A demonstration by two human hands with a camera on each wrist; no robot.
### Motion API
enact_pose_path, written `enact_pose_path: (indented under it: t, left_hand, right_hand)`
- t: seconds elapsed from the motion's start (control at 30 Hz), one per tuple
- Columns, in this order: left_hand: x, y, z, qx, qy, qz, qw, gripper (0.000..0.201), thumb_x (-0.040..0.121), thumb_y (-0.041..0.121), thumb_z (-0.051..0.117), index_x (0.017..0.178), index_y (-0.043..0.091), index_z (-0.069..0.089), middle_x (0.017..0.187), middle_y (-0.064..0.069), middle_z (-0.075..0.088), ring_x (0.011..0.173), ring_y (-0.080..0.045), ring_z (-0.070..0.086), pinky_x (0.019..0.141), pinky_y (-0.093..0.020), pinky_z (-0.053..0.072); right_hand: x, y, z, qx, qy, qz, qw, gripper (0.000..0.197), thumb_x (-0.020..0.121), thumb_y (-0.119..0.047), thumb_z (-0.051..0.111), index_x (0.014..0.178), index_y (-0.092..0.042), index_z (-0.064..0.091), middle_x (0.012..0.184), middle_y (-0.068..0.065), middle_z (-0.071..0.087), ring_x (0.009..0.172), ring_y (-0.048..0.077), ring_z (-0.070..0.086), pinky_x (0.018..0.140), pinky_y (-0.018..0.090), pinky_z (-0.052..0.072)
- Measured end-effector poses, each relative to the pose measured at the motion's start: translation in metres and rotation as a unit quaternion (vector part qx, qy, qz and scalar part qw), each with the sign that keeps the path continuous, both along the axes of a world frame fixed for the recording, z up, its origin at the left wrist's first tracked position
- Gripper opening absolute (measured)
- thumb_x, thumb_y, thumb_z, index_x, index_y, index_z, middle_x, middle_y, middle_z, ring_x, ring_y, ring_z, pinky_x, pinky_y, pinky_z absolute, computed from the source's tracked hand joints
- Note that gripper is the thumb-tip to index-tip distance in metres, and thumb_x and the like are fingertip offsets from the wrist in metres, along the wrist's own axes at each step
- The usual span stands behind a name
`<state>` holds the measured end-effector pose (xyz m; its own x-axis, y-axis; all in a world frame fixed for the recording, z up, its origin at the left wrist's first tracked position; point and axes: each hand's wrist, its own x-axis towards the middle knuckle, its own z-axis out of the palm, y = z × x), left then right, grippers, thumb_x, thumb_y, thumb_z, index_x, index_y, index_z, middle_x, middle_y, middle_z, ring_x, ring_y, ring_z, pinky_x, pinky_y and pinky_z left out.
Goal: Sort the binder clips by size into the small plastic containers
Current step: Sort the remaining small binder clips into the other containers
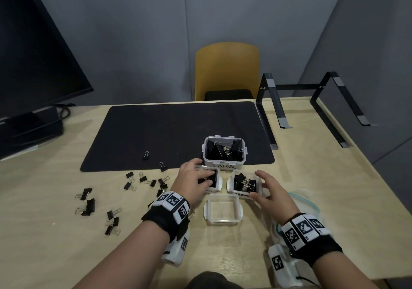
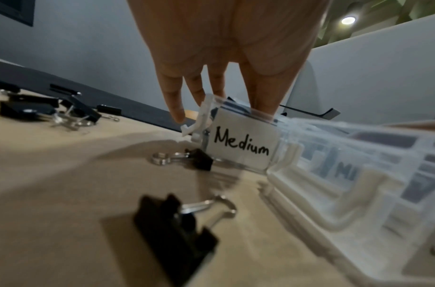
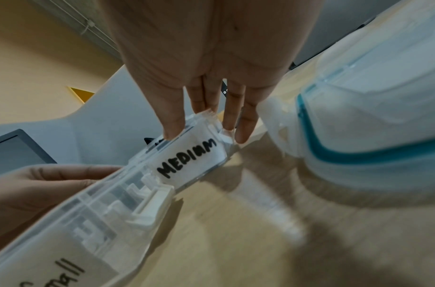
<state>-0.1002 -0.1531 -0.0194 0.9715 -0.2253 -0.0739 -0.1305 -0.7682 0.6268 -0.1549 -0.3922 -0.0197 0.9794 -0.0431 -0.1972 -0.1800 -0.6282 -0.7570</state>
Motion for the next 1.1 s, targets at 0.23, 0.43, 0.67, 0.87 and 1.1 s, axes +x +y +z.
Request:
enact_pose_path:
  t: [0.23, 0.43, 0.67, 0.87, 1.1]
  left_hand:
    - [0.003, 0.004, -0.003, 0.008, -0.006, 0.009, 1.000, 0.024, 0.089, 0.025, 0.061, 0.110, 0.033, 0.070, 0.141, 0.004, 0.041, 0.132, -0.014, 0.028, 0.110, -0.025, 0.022]
    - [0.001, 0.003, -0.006, -0.012, -0.022, 0.014, 1.000, 0.024, 0.088, 0.025, 0.063, 0.110, 0.032, 0.069, 0.139, 0.005, 0.041, 0.132, -0.012, 0.029, 0.110, -0.025, 0.025]
    - [-0.002, 0.005, 0.002, -0.011, -0.002, 0.019, 1.000, 0.031, 0.089, 0.029, 0.061, 0.120, 0.032, 0.064, 0.143, 0.005, 0.036, 0.135, -0.012, 0.025, 0.111, -0.028, 0.023]
    - [-0.017, 0.020, 0.009, -0.036, -0.018, 0.068, 0.997, 0.032, 0.089, 0.024, 0.062, 0.120, 0.027, 0.062, 0.132, 0.007, 0.044, 0.127, -0.012, 0.037, 0.107, -0.026, 0.030]
    - [-0.036, 0.059, 0.007, 0.003, 0.040, 0.089, 0.995, 0.034, 0.091, 0.026, 0.056, 0.125, 0.026, 0.056, 0.129, 0.009, 0.049, 0.123, -0.013, 0.044, 0.106, -0.036, 0.038]
  right_hand:
    - [0.000, 0.000, 0.000, 0.001, -0.002, 0.005, 1.000, 0.062, 0.085, -0.023, 0.066, 0.139, -0.024, 0.036, 0.142, -0.007, 0.041, 0.126, 0.012, 0.045, 0.103, 0.037, 0.044]
    - [0.001, -0.001, -0.002, 0.004, -0.011, 0.005, 1.000, 0.061, 0.084, -0.022, 0.067, 0.137, -0.023, 0.038, 0.142, -0.006, 0.042, 0.125, 0.013, 0.046, 0.101, 0.039, 0.045]
    - [0.001, -0.002, -0.003, -0.005, -0.009, 0.012, 1.000, 0.062, 0.084, -0.024, 0.067, 0.138, -0.023, 0.036, 0.143, -0.005, 0.041, 0.125, 0.015, 0.047, 0.100, 0.041, 0.046]
    - [0.003, 0.001, 0.004, -0.042, -0.007, 0.019, 0.999, 0.061, 0.085, -0.024, 0.066, 0.138, -0.021, 0.037, 0.143, -0.004, 0.041, 0.125, 0.014, 0.046, 0.103, 0.034, 0.043]
    - [0.008, 0.005, 0.019, -0.138, -0.007, 0.035, 0.990, 0.055, 0.087, -0.025, 0.062, 0.137, -0.015, 0.040, 0.142, 0.000, 0.045, 0.131, 0.019, 0.040, 0.107, 0.028, 0.030]
